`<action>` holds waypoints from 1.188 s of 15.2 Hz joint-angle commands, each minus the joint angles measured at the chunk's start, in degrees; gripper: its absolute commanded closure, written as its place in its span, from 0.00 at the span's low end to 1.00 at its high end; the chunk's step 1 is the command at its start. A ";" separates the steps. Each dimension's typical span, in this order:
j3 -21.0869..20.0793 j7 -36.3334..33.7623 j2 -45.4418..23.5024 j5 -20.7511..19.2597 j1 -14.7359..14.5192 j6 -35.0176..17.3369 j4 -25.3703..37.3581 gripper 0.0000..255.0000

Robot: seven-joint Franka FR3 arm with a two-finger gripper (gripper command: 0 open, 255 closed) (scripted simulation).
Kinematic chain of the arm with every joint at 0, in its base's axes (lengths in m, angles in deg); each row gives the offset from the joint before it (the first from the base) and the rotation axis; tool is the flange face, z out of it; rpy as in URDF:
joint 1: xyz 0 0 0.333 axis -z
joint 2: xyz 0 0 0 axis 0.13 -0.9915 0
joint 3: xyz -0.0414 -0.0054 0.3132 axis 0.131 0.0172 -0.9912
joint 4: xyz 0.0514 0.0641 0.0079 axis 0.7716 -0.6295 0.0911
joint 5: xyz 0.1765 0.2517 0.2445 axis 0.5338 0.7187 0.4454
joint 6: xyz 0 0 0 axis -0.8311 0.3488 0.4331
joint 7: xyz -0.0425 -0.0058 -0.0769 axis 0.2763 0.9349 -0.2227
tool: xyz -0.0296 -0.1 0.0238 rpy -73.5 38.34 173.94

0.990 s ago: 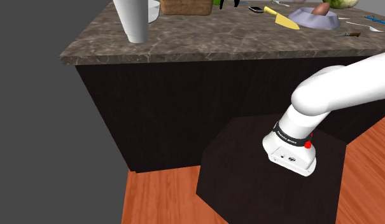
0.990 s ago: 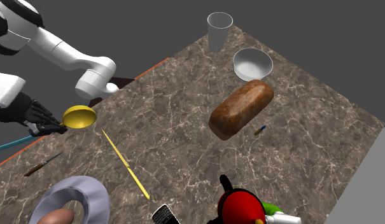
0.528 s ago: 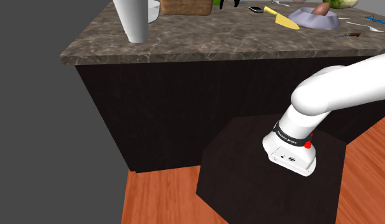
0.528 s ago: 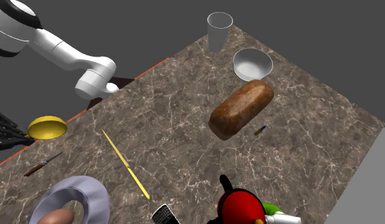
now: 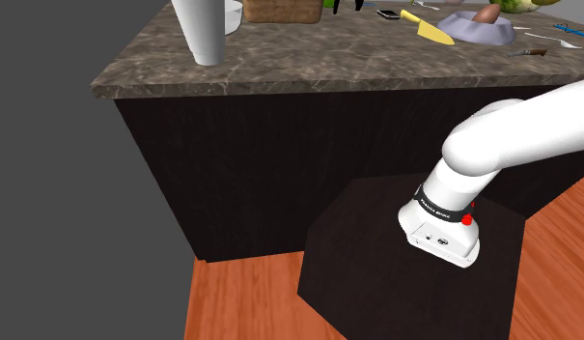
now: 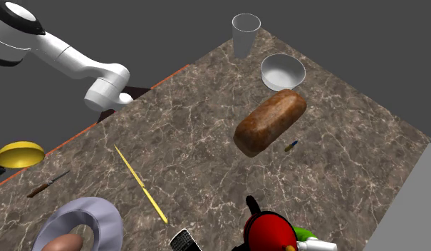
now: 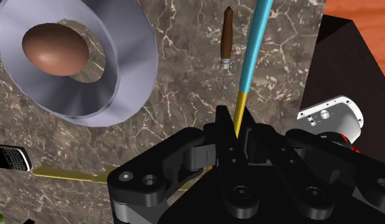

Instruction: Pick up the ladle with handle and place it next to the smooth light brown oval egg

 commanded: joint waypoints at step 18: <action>1.86 -1.89 7.69 -4.67 4.48 -11.80 -18.88 1.00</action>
